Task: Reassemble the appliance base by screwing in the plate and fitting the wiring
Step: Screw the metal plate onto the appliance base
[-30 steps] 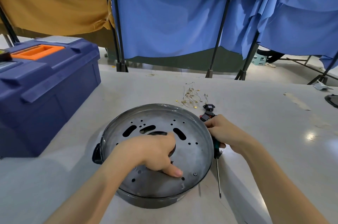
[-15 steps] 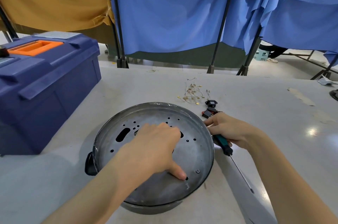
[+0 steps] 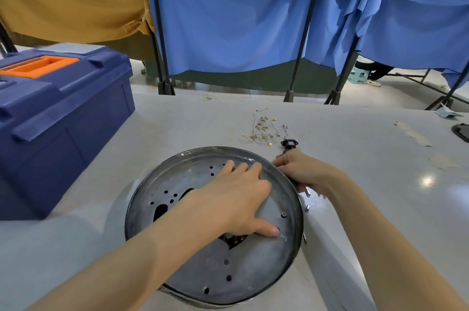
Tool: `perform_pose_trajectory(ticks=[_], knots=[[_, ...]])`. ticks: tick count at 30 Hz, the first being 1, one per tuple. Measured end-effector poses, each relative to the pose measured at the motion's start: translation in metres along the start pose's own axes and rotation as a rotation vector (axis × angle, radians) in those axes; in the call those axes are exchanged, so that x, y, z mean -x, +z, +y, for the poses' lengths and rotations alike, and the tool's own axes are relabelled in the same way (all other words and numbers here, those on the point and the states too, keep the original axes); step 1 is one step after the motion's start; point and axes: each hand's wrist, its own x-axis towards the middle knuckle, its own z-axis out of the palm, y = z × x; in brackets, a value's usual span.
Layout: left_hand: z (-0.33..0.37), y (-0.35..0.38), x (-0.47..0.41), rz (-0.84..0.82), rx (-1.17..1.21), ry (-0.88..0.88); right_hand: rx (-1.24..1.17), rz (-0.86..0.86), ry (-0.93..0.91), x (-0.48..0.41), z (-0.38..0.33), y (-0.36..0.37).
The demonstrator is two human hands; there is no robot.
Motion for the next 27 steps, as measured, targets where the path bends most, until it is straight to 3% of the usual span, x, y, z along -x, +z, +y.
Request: perform_pose_trajectory(ticks=[3,7,16,18,22,27], knots=[[-0.001,-0.001,0.000,0.005,0.041,0.010,0.031,-0.081,0.000,0.007,0.005,-0.004],[0.000,-0.001,0.000,0.001,0.040,0.010,-0.154,-0.050,-0.032,0.003,0.009,0.003],[0.001,0.003,-0.006,0.072,0.029,-0.044,-0.029,-0.049,-0.045,-0.005,-0.006,0.008],[-0.004,0.006,-0.004,0.102,0.131,-0.014,0.000,0.064,-0.040,-0.001,-0.006,-0.003],[-0.007,0.013,-0.004,0.097,0.388,0.052,0.046,0.484,-0.090,0.025,-0.018,-0.045],[-0.012,0.020,-0.006,0.143,0.578,0.088,-0.011,1.093,-0.445,0.068,-0.043,-0.068]])
